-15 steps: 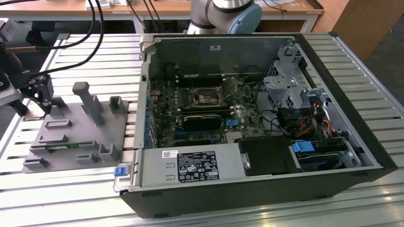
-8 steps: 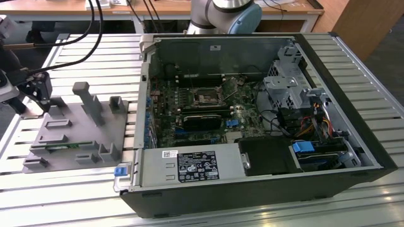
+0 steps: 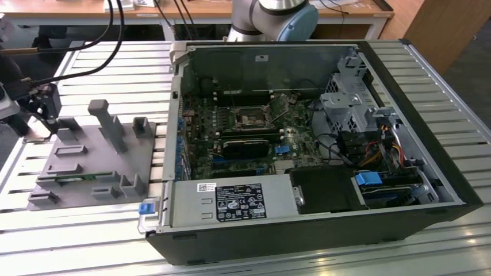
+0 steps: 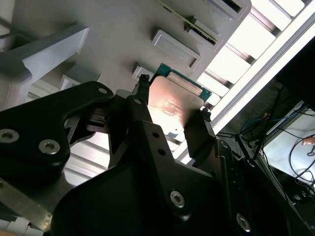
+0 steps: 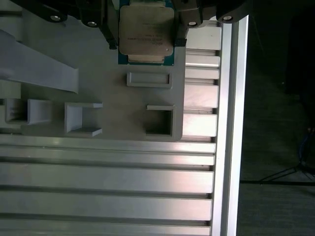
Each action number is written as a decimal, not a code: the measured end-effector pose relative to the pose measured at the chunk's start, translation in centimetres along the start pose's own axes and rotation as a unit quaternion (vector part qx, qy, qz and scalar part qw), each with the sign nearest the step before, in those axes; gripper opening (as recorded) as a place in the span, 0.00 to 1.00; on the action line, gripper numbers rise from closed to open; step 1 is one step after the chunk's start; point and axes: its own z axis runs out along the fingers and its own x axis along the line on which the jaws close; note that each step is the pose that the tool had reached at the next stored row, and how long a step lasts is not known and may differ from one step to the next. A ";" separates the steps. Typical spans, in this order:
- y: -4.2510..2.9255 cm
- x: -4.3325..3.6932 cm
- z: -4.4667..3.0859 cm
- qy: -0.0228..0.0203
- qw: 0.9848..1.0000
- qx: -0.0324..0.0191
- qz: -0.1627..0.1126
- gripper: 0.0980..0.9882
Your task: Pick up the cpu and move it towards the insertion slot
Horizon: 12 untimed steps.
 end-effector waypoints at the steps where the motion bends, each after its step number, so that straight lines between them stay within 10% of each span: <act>1: 0.00 0.00 -0.08 0.000 1.000 0.000 0.000 0.49; 12: 0.07 0.01 -0.99 0.000 1.000 0.000 0.000 0.49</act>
